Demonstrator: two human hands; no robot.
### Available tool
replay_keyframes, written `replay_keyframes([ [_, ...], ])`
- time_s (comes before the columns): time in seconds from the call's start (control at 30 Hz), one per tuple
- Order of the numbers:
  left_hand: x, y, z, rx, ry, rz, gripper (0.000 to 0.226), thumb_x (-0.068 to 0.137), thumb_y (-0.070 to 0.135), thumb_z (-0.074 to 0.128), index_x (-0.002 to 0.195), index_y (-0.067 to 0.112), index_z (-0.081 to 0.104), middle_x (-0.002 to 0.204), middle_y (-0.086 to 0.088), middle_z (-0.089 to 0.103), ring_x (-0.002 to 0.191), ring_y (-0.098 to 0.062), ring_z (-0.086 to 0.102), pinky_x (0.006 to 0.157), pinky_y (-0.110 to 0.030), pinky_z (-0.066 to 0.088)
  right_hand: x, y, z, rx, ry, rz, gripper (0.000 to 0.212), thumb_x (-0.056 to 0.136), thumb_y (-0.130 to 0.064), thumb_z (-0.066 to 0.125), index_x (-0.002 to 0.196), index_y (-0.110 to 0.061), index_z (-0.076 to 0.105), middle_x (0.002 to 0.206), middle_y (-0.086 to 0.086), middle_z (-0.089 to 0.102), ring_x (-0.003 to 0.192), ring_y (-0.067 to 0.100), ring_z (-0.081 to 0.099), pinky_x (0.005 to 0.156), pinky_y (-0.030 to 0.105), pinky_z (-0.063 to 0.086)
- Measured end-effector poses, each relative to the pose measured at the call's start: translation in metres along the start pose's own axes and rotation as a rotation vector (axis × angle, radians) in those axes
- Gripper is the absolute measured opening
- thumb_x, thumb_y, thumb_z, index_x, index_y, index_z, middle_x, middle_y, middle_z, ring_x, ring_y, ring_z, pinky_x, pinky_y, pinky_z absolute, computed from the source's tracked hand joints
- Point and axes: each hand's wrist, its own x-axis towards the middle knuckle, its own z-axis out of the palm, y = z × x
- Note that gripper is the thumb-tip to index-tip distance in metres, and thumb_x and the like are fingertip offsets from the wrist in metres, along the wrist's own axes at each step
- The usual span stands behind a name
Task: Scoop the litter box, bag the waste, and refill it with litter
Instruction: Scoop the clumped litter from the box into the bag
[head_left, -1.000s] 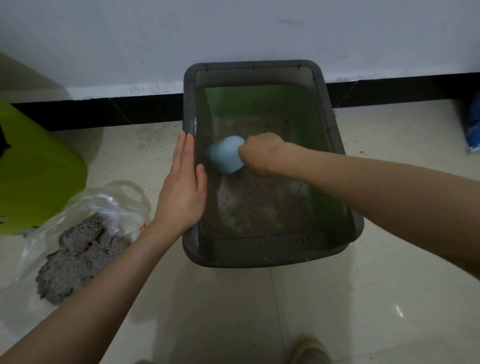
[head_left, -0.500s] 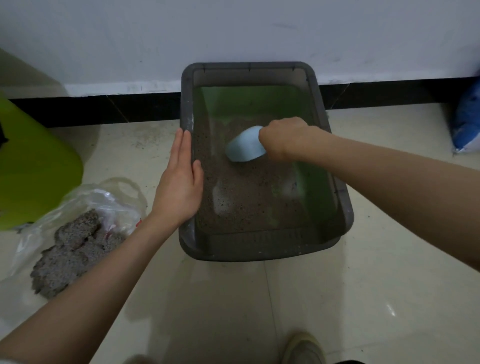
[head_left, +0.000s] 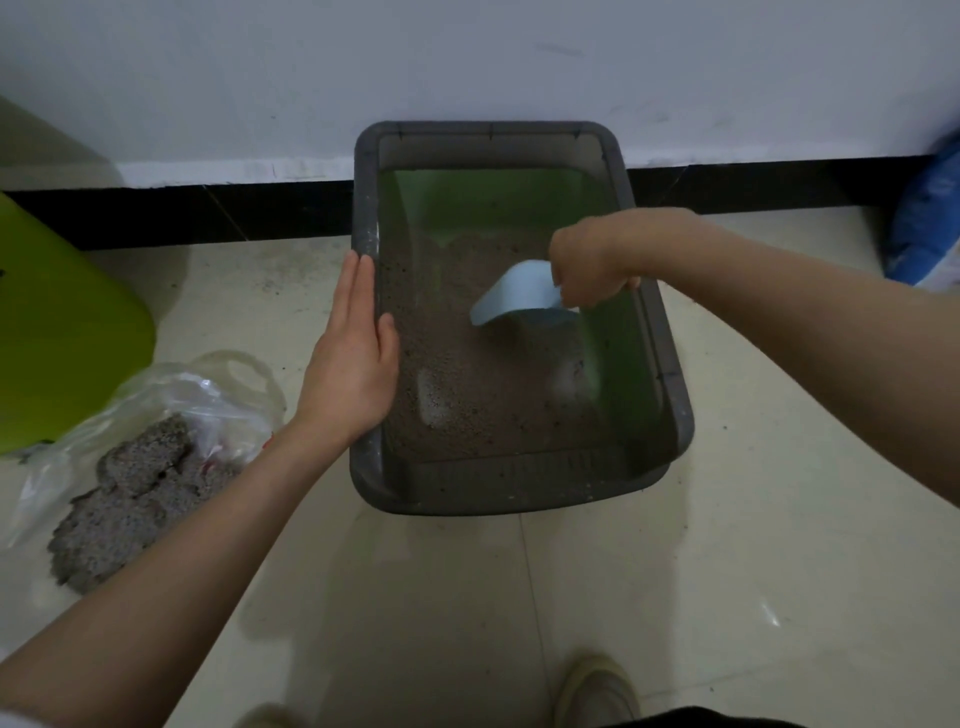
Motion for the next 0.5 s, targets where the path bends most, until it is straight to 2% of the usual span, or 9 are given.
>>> replay_keyframes([
  [0.07,-0.001,0.001,0.000,-0.001,0.000,-0.003,0.056,0.101,0.022,0.029,0.149,0.019,0.002,0.158,0.005,-0.004,0.143,-0.007,0.003,0.103,-0.015,0.008,0.001,0.001,-0.005,0.069,-0.077,-0.011,0.021,0.093,-0.010,0.048,0.078,-0.001,0.059,0.063,0.007,0.053,0.043,0.013,0.035,0.044,0.022,0.031],
  [0.13,-0.001,0.001,0.001,0.005,0.007,-0.006,0.056,0.101,0.022,0.029,0.149,0.020,0.002,0.158,0.006,-0.004,0.143,-0.007,0.005,0.102,-0.015,0.009,0.002,-0.005,-0.005,0.122,-0.170,-0.042,0.018,0.091,-0.012,0.053,0.076,-0.005,0.059,0.065,0.004,0.060,0.041,0.010,0.035,0.040,0.019,0.029],
  [0.2,-0.001,0.002,0.002,0.014,0.014,-0.007,0.056,0.101,0.023,0.029,0.149,0.021,0.002,0.158,0.006,-0.004,0.143,-0.007,0.005,0.102,-0.016,0.010,0.006,-0.012,-0.001,0.129,-0.209,-0.070,0.018,0.090,-0.016,0.057,0.074,-0.008,0.059,0.069,0.001,0.064,0.045,0.009,0.037,0.043,0.020,0.030],
  [0.27,-0.001,0.002,0.001,0.013,0.013,-0.013,0.056,0.101,0.023,0.029,0.149,0.021,0.002,0.158,0.007,-0.004,0.143,-0.007,0.005,0.103,-0.017,0.009,0.011,-0.017,0.000,0.092,-0.170,-0.079,0.021,0.090,-0.020,0.057,0.073,-0.008,0.059,0.071,0.001,0.065,0.049,0.010,0.039,0.048,0.022,0.033],
  [0.43,-0.001,0.002,0.000,0.001,0.006,-0.007,0.056,0.101,0.021,0.029,0.149,0.019,0.002,0.158,0.005,-0.004,0.143,-0.007,0.004,0.104,-0.017,0.007,0.015,-0.009,-0.010,0.010,0.121,-0.048,0.029,0.091,-0.021,0.058,0.067,-0.008,0.048,0.069,0.003,0.061,0.057,0.014,0.052,0.063,0.027,0.045],
  [0.5,-0.001,0.002,0.000,-0.002,0.006,-0.010,0.056,0.101,0.021,0.029,0.149,0.019,0.002,0.158,0.006,-0.004,0.143,-0.007,0.004,0.104,-0.017,0.008,0.012,-0.004,-0.015,0.060,0.074,-0.047,0.024,0.091,-0.022,0.058,0.072,-0.007,0.055,0.072,0.002,0.063,0.054,0.012,0.048,0.054,0.023,0.041],
])
